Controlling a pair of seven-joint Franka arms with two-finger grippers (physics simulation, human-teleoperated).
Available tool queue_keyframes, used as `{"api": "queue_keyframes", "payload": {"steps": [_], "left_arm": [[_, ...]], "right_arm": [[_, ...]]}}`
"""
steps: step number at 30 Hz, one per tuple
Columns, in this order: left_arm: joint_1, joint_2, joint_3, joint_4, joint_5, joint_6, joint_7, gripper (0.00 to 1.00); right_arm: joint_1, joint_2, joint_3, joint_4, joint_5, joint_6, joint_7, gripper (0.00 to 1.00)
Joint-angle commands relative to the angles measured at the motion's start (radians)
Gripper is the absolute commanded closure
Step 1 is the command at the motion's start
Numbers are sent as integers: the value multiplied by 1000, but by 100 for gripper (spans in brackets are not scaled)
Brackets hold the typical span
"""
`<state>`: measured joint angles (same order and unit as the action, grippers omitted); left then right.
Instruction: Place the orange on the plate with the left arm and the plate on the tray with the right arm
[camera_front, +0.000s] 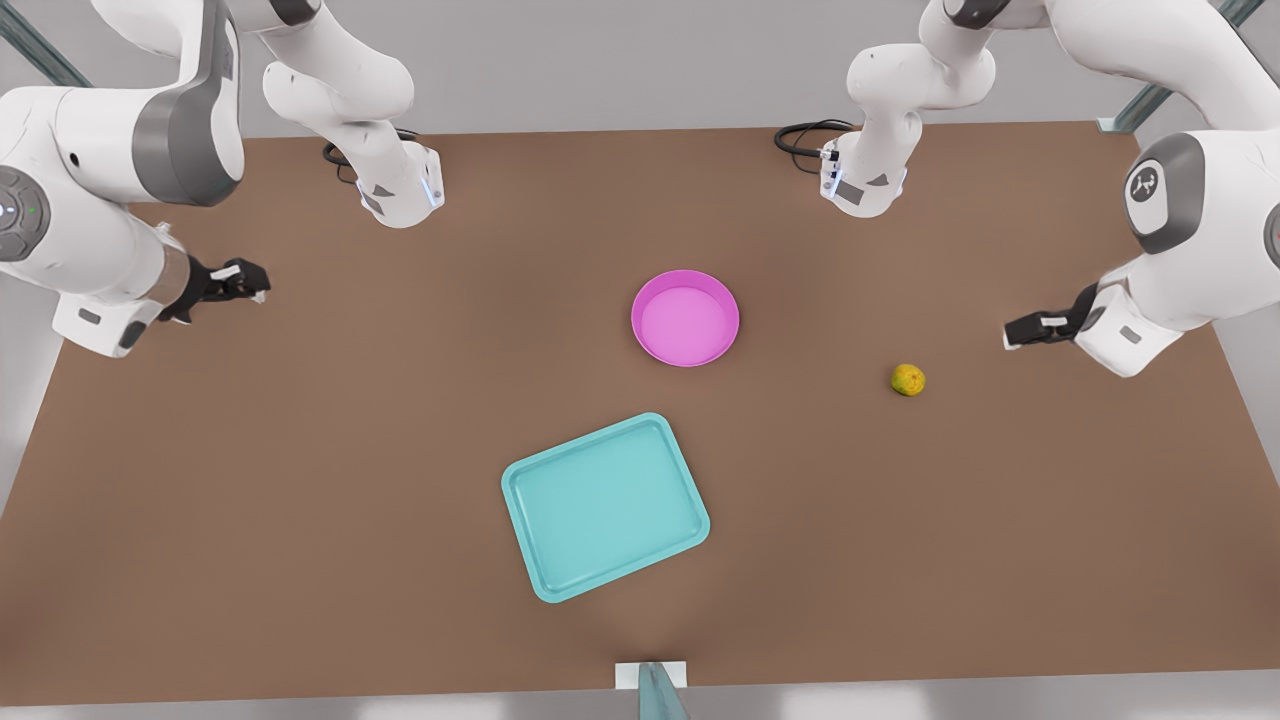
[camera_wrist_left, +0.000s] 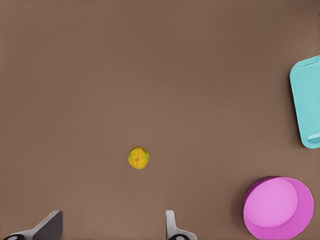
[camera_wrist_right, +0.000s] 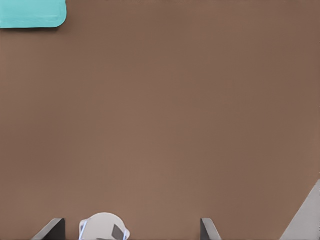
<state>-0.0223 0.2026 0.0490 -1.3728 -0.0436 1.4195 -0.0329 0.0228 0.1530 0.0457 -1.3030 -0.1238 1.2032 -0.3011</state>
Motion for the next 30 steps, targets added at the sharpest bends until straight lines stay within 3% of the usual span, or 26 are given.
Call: {"api": "queue_keyframes", "payload": {"steps": [1, 3, 4, 5, 7, 10, 18, 30], "left_arm": [[1, 0, 0, 1, 5, 52, -19, 0], [2, 18, -1, -63, -4, 55, -16, 0], [1, 38, -1, -208, -12, 125, -16, 0], [-10, 43, -3, -414, -9, 307, -32, 0], [-15, 40, -3, -666, -7, 588, -16, 0], [-22, 52, -1, -810, 4, 788, 37, 0], [-11, 132, 31, -848, 2, 935, 45, 0], [-24, 190, 29, -848, 1, 938, 41, 0]], "right_arm": [[0, -1, -4, -1, -2, 79, -190, 0], [2, -1, -7, -2, 0, 79, -188, 0], [0, 5, -7, -4, 0, 78, -188, 0], [-1, 23, -7, 1, 0, 78, -188, 0], [-4, 49, -6, 2, 9, 78, -187, 0], [0, 71, -4, 7, 4, 84, -190, 0], [-6, 89, -6, 45, 0, 72, -190, 0], [-15, 89, -7, 45, 1, 72, -187, 0]]}}
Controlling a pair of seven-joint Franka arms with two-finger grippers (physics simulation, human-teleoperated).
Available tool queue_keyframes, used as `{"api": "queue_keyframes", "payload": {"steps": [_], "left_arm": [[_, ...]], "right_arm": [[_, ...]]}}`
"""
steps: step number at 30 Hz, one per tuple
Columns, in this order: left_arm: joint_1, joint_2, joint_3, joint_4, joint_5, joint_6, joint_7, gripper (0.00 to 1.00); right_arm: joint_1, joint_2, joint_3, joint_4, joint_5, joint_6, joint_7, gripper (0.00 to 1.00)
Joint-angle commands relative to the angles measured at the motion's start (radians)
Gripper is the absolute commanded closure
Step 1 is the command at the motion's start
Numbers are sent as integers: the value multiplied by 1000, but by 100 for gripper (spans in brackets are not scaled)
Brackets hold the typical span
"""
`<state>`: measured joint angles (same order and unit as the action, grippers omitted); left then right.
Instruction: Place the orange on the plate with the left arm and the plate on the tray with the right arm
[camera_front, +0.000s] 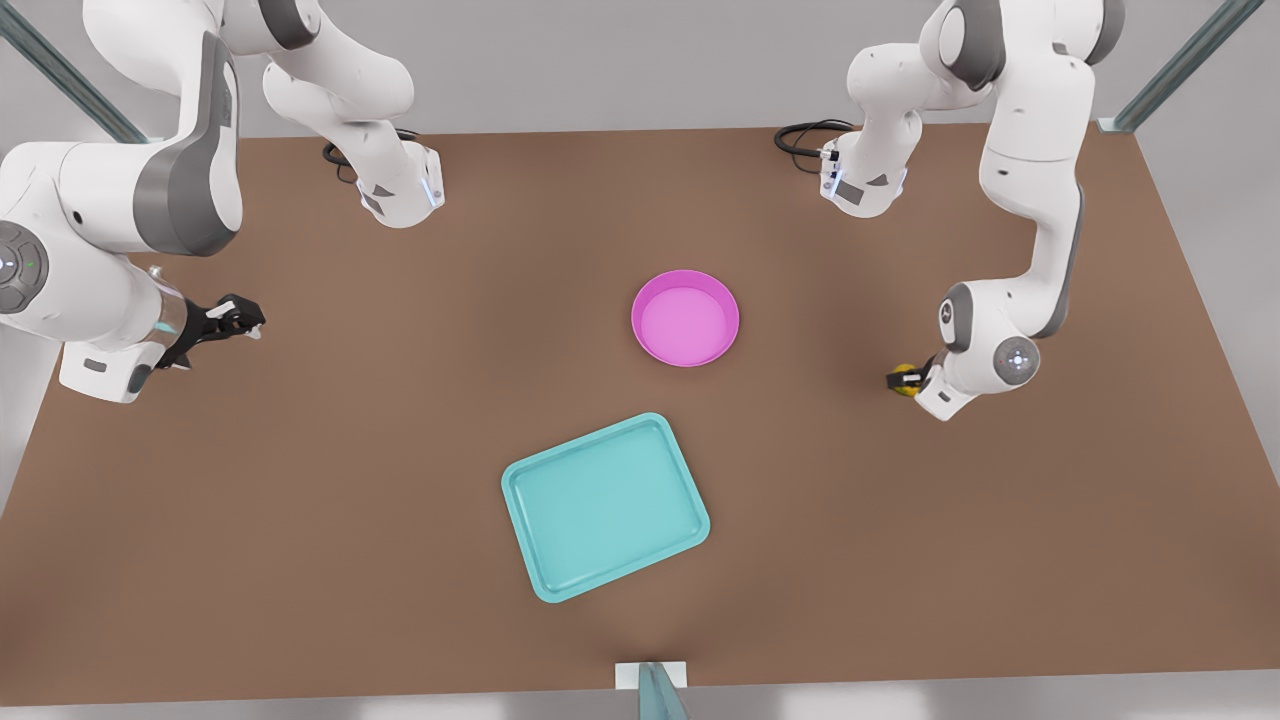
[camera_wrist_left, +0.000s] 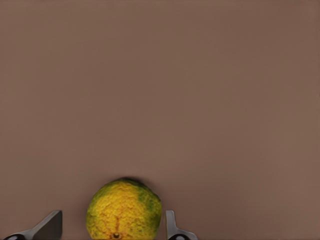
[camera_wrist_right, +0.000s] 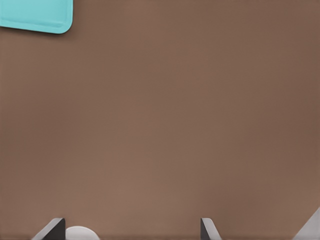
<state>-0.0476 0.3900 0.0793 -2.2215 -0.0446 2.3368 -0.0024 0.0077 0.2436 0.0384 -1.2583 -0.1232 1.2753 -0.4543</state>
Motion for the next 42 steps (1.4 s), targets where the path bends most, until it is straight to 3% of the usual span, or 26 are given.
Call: {"api": "queue_keyframes", "payload": {"steps": [1, 12, 14, 20, 23, 25, 27, 29, 31, 36, 42], "left_arm": [[-6, 4, -1, 0, 2, 21, 10, 0], [-11, 43, -1, 2, 0, 4, 5, 0], [-11, 44, -1, 6, 0, 4, 5, 27], [-12, 35, -1, 11, 0, 0, -2, 37], [-29, 13, -13, 112, -8, -165, -30, 37], [-175, 23, -62, 347, -11, -419, -237, 37], [-396, 99, -73, 614, -27, -536, -484, 37], [-524, 220, -112, 798, -101, -547, -680, 37], [-636, 296, -122, 885, -103, -540, -801, 37], [-739, 282, -170, 870, -130, -832, -875, 36], [-799, 277, -170, 743, -86, -712, -866, 36]], "right_arm": [[0, -1, 0, 0, 1, -1, -33, 0], [0, -1, 0, 0, -1, -2, -35, 0], [0, -1, 0, 0, -1, -2, -35, 0], [-12, -1, 0, 0, 1, -2, -35, 0], [-12, -1, -2, 0, 1, -2, -35, 0], [-12, -1, -2, 0, 1, -2, -37, 0], [-12, -1, -2, 0, 1, -2, -37, 0], [-12, -1, 0, 0, 1, -4, -37, 0], [-12, -1, -2, 0, 1, -4, -35, 0], [-12, -1, -2, 0, 2, -4, -37, 0], [-12, -1, 0, 0, 2, -4, -37, 0]]}}
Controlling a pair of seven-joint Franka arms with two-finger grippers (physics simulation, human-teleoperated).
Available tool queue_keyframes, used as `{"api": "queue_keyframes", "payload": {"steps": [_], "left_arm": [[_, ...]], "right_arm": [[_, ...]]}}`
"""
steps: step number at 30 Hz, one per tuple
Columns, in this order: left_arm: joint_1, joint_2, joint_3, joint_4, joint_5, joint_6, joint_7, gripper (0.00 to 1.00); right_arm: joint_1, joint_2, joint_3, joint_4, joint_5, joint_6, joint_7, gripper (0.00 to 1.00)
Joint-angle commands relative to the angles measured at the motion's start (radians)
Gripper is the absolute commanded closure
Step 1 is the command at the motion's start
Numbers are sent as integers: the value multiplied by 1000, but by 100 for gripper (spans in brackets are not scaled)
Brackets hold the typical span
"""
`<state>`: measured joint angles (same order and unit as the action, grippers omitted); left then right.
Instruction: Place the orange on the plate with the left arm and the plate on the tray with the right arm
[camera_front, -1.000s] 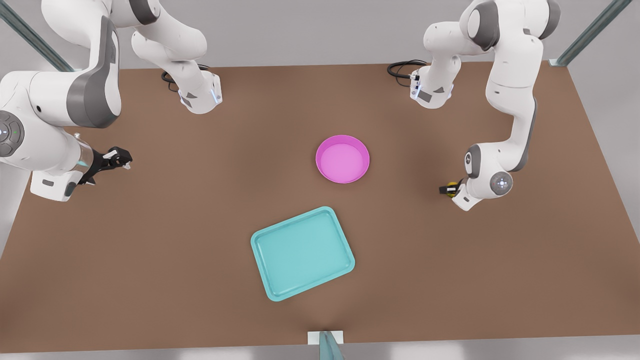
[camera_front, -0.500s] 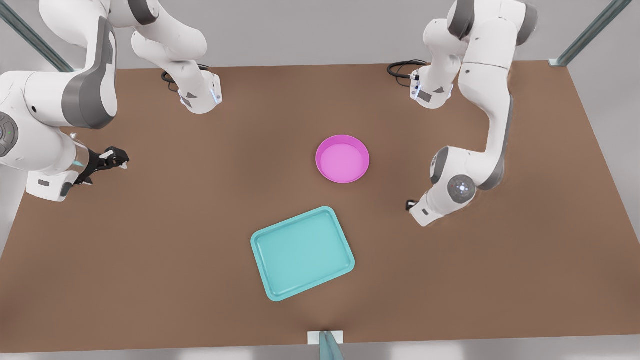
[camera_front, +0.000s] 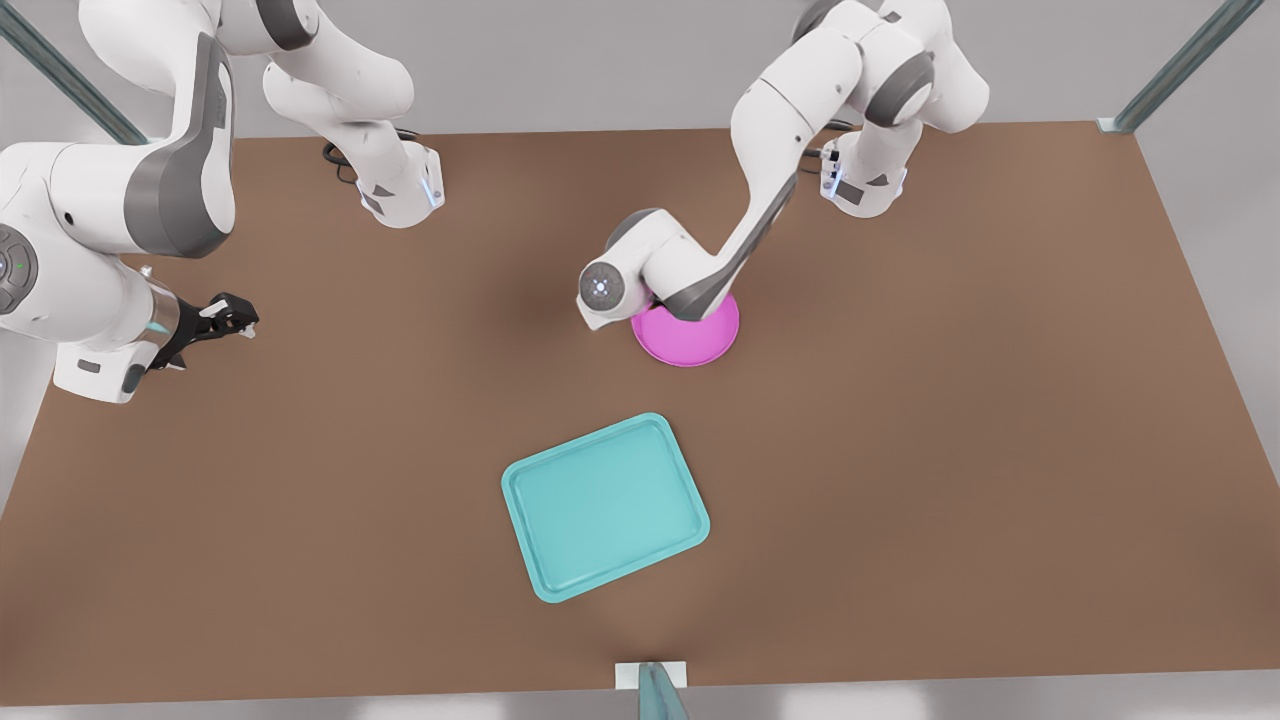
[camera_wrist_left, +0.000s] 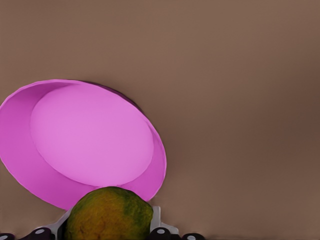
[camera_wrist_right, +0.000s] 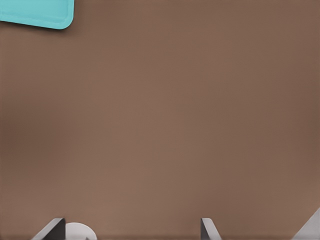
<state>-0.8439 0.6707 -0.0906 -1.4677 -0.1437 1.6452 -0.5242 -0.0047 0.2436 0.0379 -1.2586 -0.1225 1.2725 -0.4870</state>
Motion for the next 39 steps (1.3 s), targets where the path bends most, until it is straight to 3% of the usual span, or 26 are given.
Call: {"api": "queue_keyframes", "payload": {"steps": [1, 6, 7, 8, 11, 13, 14, 15, 16, 18, 20, 21, 22, 23, 24, 26, 29, 34, 39], "left_arm": [[-3, 13, 2, -13, 50, 24, -330, 36], [-3, 10, 14, -57, 119, 36, -270, 36], [-1, 10, 14, -63, 119, 38, -270, 27], [-1, 10, 14, -63, 118, 38, -275, 0], [-1, 9, 14, -63, 119, 38, -283, 0], [-1, -46, 63, -36, 116, -91, -263, 0], [6, -173, 155, 10, 105, -284, -153, 0], [6, -264, 316, 99, 101, -434, -24, 0], [8, -272, 467, 217, 90, -548, 119, 0], [38, -272, 768, 331, -71, -597, 203, 0], [75, -269, 851, 357, -82, -598, 247, 0], [103, -270, 848, 354, -91, -596, 250, 0], [289, -307, 641, 354, -85, -575, 248, 0], [572, -336, 179, 365, 126, -526, 242, 0], [598, -384, 124, 308, 190, -467, 253, 0], [625, -531, 124, 63, 143, -192, 256, 0], [617, -527, 118, 46, 174, -194, 262, 0], [609, -510, 107, 96, 167, -228, 260, 0], [600, -523, 100, 98, 162, -263, 248, 0]], "right_arm": [[0, -1, 0, -1, 1, -1, -4, 0], [3, 20, 0, 1, 15, 1, -4, 0], [6, 29, 2, 1, 15, 1, -4, 0], [11, 36, 4, 1, 18, 1, -2, 0], [20, 52, 11, -10, 76, -15, -19, 0], [89, 146, 17, -1, 86, -2, -16, 0], [135, 210, 19, 2, 124, 13, 1, 0], [166, 256, 19, -1, 191, 80, 48, 0], [232, 327, 17, -15, 236, 195, 63, 0], [299, 356, 14, -38, 236, 263, 177, 0], [293, 347, 16, -94, 268, 312, 191, 0], [289, 286, 17, -229, 317, 421, 191, 0], [293, 226, 33, -367, 337, 563, 191, 0], [302, 200, 51, -464, 349, 675, 208, 0], [321, 188, 73, -542, 402, 767, 251, 0], [328, 132, 180, -734, 446, 1040, 387, 0], [347, 123, 269, -860, 451, 1237, 485, 0], [368, 174, 277, -821, 622, 1237, 489, 0], [361, 187, 289, -821, 638, 1208, 478, 0]]}}
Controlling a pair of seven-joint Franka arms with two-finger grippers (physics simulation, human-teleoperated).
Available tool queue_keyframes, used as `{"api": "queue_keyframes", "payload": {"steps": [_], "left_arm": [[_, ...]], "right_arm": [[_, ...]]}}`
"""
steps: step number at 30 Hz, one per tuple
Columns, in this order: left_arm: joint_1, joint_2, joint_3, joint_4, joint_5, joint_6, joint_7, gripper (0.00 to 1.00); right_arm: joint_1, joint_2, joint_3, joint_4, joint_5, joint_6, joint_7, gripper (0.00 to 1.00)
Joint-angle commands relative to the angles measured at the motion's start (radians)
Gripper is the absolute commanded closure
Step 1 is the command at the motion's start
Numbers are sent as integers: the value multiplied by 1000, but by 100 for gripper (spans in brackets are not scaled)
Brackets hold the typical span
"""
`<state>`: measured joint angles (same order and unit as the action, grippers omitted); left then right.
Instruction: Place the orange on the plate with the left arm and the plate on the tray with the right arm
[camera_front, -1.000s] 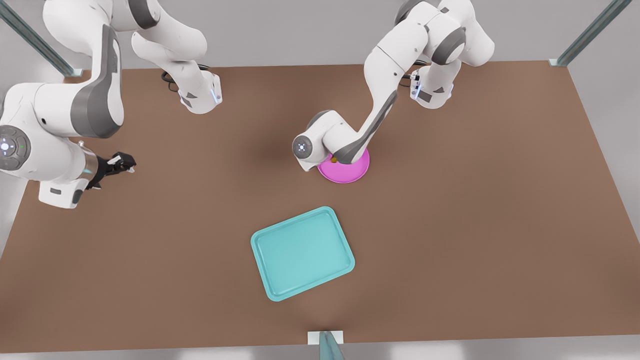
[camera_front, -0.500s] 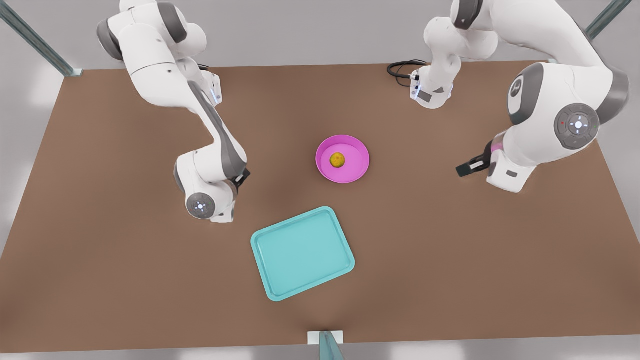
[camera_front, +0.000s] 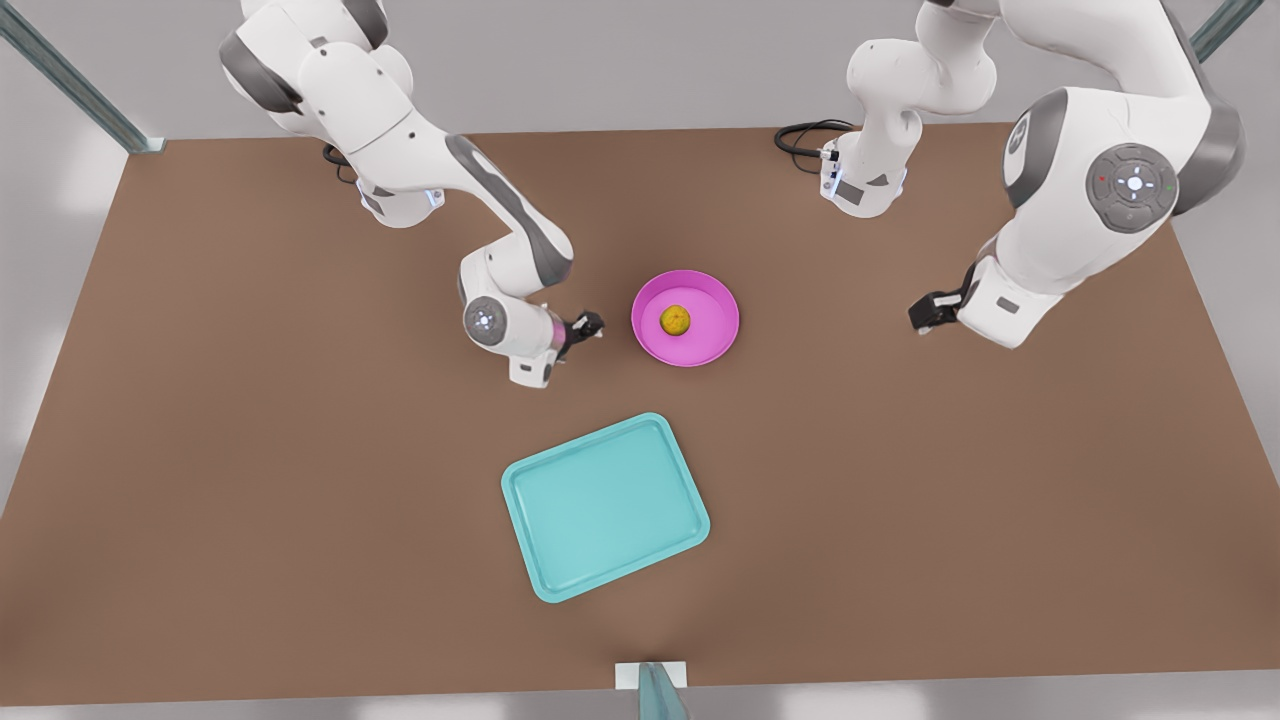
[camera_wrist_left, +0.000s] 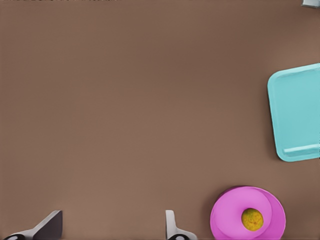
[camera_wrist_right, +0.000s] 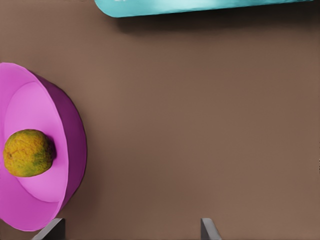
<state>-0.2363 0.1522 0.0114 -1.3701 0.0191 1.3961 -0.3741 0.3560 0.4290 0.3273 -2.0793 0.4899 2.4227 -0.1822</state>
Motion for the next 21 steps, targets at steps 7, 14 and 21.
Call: {"api": "queue_keyframes", "payload": {"steps": [7, 14, 21], "left_arm": [[-5, 0, 9, 6, -42, 11, 90, 0], [-3, 7, 9, 6, -41, 14, 92, 0], [-3, 12, 10, 6, -39, 37, 92, 0]], "right_arm": [[29, 76, 56, 38, 26, 30, 171, 0], [55, 154, 64, 100, 27, 38, 174, 0], [70, 188, 93, 126, 27, 38, 174, 0]]}}
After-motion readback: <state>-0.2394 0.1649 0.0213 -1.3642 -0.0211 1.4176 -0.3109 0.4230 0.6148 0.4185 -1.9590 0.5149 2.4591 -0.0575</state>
